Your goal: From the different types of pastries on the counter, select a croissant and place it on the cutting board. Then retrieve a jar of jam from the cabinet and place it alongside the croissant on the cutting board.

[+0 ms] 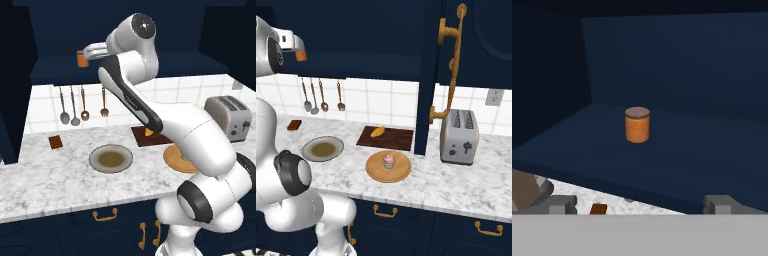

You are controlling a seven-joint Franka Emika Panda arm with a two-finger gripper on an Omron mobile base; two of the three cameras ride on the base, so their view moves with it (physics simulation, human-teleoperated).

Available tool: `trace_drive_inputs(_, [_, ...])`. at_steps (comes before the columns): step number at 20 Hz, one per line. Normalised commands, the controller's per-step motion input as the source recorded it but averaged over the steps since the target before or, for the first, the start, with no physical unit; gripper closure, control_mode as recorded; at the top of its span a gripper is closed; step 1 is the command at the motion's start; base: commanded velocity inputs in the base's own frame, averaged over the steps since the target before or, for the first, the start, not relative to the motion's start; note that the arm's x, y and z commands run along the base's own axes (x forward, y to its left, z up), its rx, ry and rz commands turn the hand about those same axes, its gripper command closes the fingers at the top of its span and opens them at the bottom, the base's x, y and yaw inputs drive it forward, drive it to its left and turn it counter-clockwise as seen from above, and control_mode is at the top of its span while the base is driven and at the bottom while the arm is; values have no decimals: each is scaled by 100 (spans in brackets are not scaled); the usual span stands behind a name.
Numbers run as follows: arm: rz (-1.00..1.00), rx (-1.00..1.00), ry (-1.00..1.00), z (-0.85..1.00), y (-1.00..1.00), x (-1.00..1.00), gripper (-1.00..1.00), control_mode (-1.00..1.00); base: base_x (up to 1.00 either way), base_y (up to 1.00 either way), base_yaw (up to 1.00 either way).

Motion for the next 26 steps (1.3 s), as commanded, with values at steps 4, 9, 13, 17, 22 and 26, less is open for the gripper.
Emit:
trace_drive_inputs(4, [0,0,12,0,19,50,-100,-100,0,0,0])
trace_drive_inputs(9, [0,0,12,0,5,13,-100,-100,0,0,0])
trace_drive_inputs(13, [0,0,0,0,0,26,-100,-100,0,0,0])
trace_drive_inputs(17, [0,0,0,-7,0,37,-100,-100,0,0,0])
trace_drive_inputs(22, [0,0,0,0,23,8,-100,-100,0,0,0])
trace_drive_inputs(26, [0,0,0,-2,28,18,-100,-100,0,0,0])
